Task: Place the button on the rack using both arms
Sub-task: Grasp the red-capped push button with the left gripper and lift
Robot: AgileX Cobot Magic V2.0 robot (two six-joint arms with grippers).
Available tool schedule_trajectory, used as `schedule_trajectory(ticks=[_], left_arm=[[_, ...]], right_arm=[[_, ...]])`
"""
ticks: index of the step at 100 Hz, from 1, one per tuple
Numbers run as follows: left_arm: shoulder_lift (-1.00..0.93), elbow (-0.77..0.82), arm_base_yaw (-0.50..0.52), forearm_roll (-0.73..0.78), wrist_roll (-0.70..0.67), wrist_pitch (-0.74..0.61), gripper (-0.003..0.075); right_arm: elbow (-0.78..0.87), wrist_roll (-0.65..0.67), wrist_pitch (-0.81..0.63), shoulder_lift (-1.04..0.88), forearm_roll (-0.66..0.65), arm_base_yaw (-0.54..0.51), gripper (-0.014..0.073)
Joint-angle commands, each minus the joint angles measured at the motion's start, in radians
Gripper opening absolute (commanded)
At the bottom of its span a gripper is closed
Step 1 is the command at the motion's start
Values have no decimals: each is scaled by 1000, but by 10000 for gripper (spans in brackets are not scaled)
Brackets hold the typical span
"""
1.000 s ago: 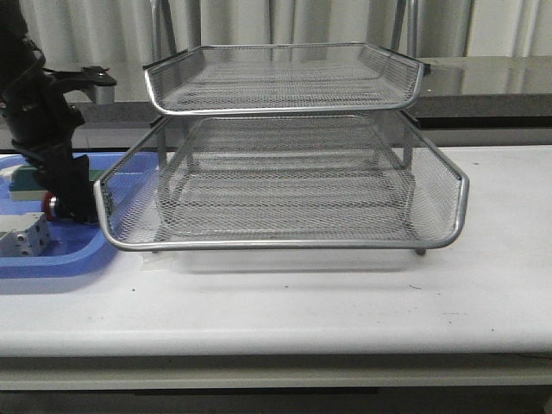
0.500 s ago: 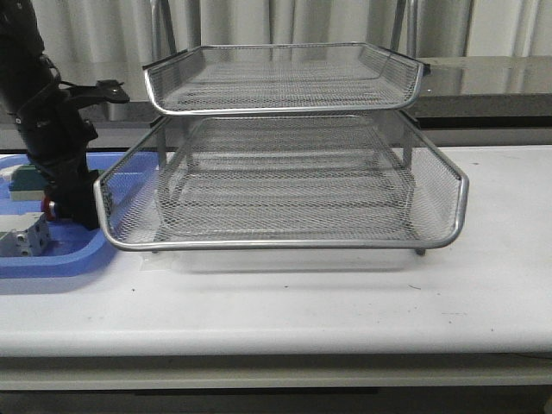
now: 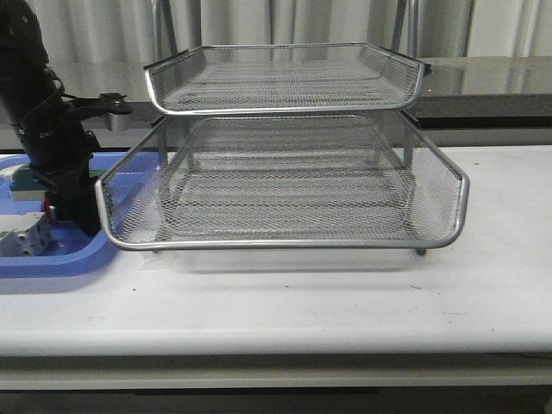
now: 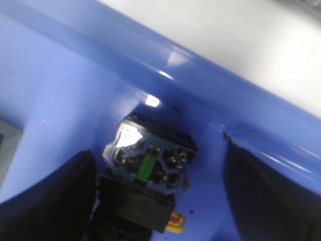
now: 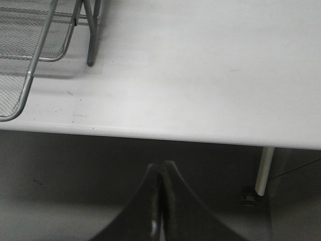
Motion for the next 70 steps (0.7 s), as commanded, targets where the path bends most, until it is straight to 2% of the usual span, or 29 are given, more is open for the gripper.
schedule_trajectory(ticks=[1,17,29,58,70], left_arm=[[-53,-39,-5,-9,2,-8,336],[-53,-91,-5,-9,0,51,111],[-53,-144,-5,-9,-2,100,-22],[-53,-295,-5,-9,-104,283,-20],[-79,-324,-5,10,-155,283,-20]], right_arm=[[-33,-1,-51,3,-6,0,-68],[-33,-1,-51,3,-6,0,-68],[-33,-1,-51,3,-6,0,-68],[-33,-1,-51,3,-6,0,-68],[-33,-1,-51,3,-6,0,-68]])
